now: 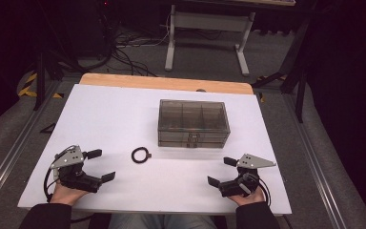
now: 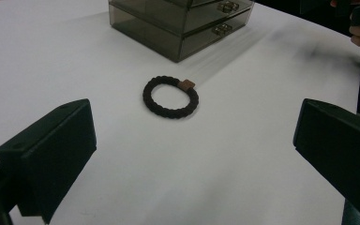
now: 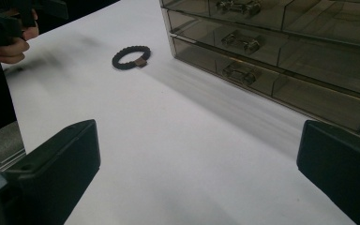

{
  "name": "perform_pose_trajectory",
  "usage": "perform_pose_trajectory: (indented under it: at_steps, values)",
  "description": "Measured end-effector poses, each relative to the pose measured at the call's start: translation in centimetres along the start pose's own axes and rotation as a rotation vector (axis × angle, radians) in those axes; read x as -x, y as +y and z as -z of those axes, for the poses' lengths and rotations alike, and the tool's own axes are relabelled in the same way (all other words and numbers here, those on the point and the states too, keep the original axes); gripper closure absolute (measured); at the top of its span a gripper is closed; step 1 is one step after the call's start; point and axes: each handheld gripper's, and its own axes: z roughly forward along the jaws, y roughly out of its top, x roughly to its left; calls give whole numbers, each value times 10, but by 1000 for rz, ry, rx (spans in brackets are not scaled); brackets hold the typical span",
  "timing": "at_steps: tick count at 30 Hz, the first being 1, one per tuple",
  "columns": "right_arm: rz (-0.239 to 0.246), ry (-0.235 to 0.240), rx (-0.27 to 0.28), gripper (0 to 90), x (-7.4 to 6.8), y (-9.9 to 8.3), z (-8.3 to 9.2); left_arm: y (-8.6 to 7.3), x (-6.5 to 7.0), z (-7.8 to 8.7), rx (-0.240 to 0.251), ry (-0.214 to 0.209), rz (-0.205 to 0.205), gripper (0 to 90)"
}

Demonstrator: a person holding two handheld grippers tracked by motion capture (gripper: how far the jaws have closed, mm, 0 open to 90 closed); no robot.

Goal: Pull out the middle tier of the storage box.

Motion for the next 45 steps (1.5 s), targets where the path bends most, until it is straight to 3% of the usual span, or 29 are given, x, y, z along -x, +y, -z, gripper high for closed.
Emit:
perform_pose_trajectory:
  at_steps: [6, 8, 19, 20, 21, 22, 27, 30, 31, 32, 34, 37, 38, 45]
  values:
    - [-3, 0, 2, 3, 0, 0, 1, 1, -3, -1, -3, 13, -23, 2]
    - [-11, -2, 1, 3, 1, -1, 1, 0, -1, -1, -2, 2, -2, 3]
    - [-18, -1, -4, 4, 1, 1, 2, 0, 0, 1, -1, 8, 16, 6]
    - [-18, 0, -5, 4, 0, 1, 2, 0, 0, 1, -1, 8, 15, 5]
    - [-18, 1, -7, 4, 0, 1, 2, 1, -1, 1, -4, 17, -13, 6]
    - [-20, 0, -8, 4, 0, 1, 3, 1, 0, 1, 1, 6, 16, 6]
    - [-30, -2, -11, 6, -3, 2, 6, 2, -2, 0, -1, 5, -14, 6]
    - [-24, -10, -19, 7, -4, 3, 6, 2, -1, -2, 4, -1, 1, 7]
    - [-23, -9, -21, 7, -5, 3, 7, 3, -3, -1, 0, 9, -24, 8]
    - [-24, -10, -22, 7, -5, 4, 7, 3, -1, -2, 3, 0, 6, 9]
    - [-26, -13, -26, 7, -6, 4, 8, 3, -3, -2, -2, 8, -26, 9]
    - [-31, -17, -35, 7, -6, 5, 8, 3, -2, -2, -4, 2, -21, 9]
    - [-31, -16, -38, 7, -6, 5, 7, 3, 0, -3, 0, -2, 1, 9]
    - [-46, -12, -60, 8, -5, 9, 4, 2, 1, -1, 0, 6, -1, 9]
